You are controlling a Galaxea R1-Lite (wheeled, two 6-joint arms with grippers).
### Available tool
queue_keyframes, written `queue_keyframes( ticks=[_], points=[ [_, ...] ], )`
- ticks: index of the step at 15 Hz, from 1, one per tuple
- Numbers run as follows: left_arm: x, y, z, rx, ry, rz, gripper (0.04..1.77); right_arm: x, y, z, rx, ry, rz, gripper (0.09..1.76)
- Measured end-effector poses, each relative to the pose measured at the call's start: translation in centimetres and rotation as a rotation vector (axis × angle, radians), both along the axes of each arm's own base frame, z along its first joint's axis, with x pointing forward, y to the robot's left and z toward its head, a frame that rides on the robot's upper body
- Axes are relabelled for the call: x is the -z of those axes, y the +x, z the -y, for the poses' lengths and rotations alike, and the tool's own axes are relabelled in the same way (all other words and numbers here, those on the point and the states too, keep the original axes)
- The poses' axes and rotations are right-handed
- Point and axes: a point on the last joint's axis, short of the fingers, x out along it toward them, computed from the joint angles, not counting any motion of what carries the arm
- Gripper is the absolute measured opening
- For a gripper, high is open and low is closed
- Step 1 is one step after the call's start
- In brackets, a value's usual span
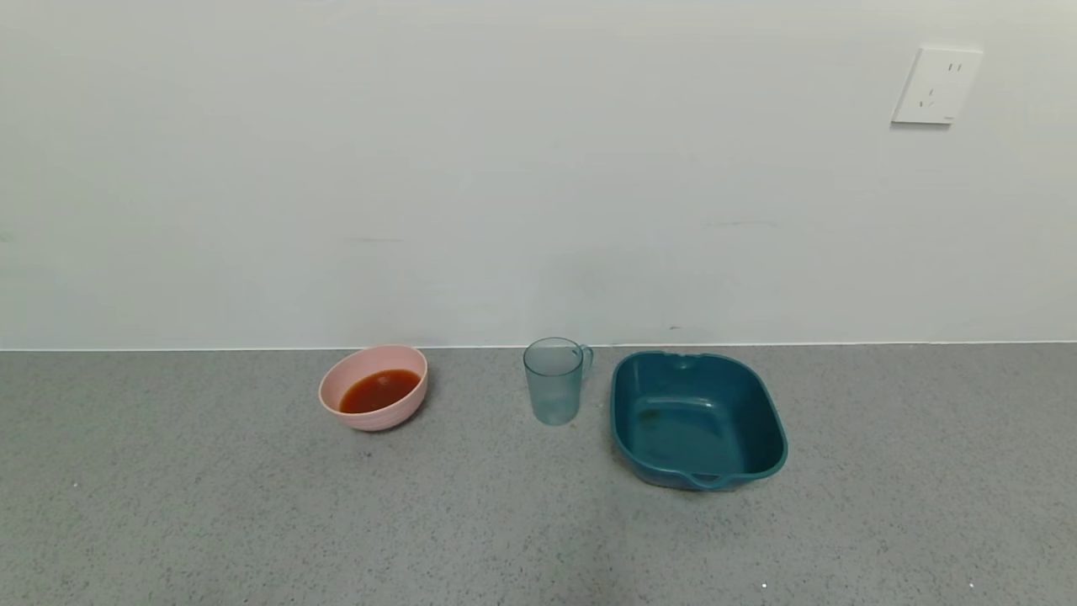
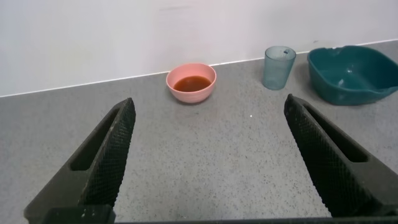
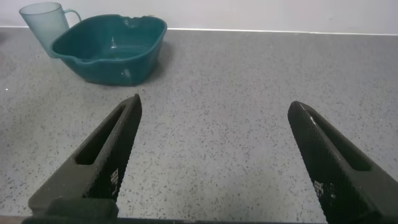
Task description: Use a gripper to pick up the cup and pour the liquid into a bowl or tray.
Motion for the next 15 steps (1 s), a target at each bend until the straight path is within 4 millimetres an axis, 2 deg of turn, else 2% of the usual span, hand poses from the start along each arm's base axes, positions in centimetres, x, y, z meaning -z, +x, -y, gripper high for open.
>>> queue_keyframes(
  ticks=[5,8,11,15],
  points=[
    [1.2,-2.6,0.2,-0.040,-0.014,0.100,1.72,0.0,0.0,0.0,0.000,0.000,0.000,1.71],
    [2.8,-3.5,0.2,-0.049,-0.025,0.138,1.72,0.0,0.0,0.0,0.001,0.000,0.000,1.71],
    [5.0,-3.5,0.2,-0.052,-0.040,0.131,1.72,0.0,0.0,0.0,0.000,0.000,-0.001,1.71],
    [7.5,-2.0,0.2,-0.048,-0.069,0.153,1.72,0.0,0.0,0.0,-0.001,0.000,0.000,1.71]
  ],
)
